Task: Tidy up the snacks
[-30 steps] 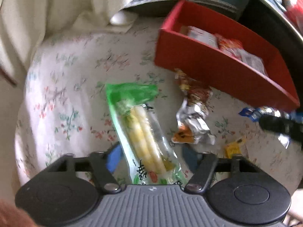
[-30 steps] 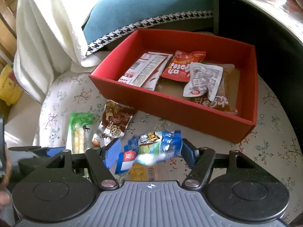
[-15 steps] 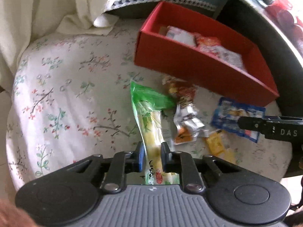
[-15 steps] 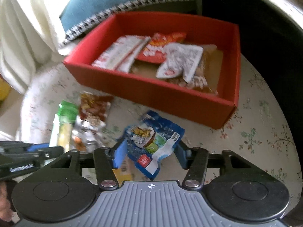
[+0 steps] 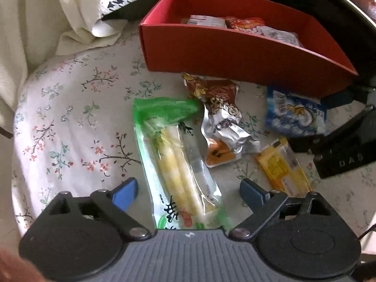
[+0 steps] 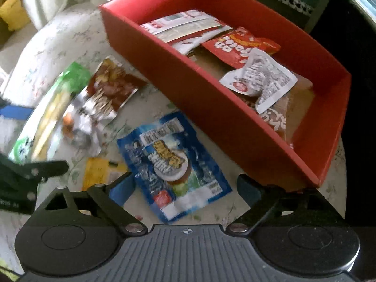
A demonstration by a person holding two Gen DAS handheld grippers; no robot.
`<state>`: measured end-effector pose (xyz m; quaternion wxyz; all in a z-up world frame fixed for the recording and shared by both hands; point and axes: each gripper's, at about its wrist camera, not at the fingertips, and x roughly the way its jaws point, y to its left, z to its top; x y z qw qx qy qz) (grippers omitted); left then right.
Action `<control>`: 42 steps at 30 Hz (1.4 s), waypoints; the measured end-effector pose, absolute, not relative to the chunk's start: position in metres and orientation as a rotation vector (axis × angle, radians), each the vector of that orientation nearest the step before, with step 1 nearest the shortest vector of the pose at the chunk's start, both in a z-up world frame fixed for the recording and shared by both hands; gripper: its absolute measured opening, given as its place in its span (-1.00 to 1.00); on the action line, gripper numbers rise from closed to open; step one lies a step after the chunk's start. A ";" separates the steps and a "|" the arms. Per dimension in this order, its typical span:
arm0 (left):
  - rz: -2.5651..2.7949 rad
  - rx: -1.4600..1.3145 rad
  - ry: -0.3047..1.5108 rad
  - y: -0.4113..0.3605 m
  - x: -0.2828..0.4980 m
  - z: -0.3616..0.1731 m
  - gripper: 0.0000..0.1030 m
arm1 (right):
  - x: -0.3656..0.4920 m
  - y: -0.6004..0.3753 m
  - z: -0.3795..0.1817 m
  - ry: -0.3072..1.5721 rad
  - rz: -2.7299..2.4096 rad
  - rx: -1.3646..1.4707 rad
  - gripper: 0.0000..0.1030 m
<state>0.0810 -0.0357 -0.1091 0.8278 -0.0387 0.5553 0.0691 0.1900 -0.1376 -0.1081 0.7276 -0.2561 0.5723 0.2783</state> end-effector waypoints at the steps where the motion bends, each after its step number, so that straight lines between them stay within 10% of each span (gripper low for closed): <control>1: 0.155 -0.075 1.177 -0.036 0.081 -0.107 0.49 | 0.192 -0.139 -0.109 1.266 0.614 -0.566 0.85; 3: 0.139 -0.078 1.156 -0.034 0.080 -0.102 -0.09 | 0.188 -0.139 -0.105 1.269 0.618 -0.591 0.84; 5: 0.121 -0.104 1.152 -0.030 0.080 -0.099 -0.25 | 0.180 -0.141 -0.101 1.284 0.676 -0.587 0.85; 17: 0.084 -0.196 1.177 -0.013 0.072 -0.093 -0.27 | 0.161 -0.138 -0.094 1.298 0.679 -0.414 0.85; 22: 0.079 -0.204 1.174 -0.020 0.074 -0.097 0.23 | 0.183 -0.115 -0.117 1.306 0.544 -0.434 0.91; 29: 0.133 -0.003 1.126 -0.042 0.067 -0.105 0.40 | 0.178 -0.112 -0.123 1.275 0.523 -0.425 1.00; 32: 0.148 -0.024 1.124 -0.035 0.070 -0.103 0.26 | 0.178 -0.115 -0.122 1.266 0.522 -0.421 1.00; 35: 0.162 -0.035 1.121 -0.029 0.066 -0.096 -0.29 | 0.177 -0.114 -0.120 1.262 0.531 -0.436 1.00; 42: 0.158 -0.126 1.139 -0.015 0.056 -0.091 -0.40 | 0.160 -0.128 -0.101 1.269 0.566 -0.425 0.42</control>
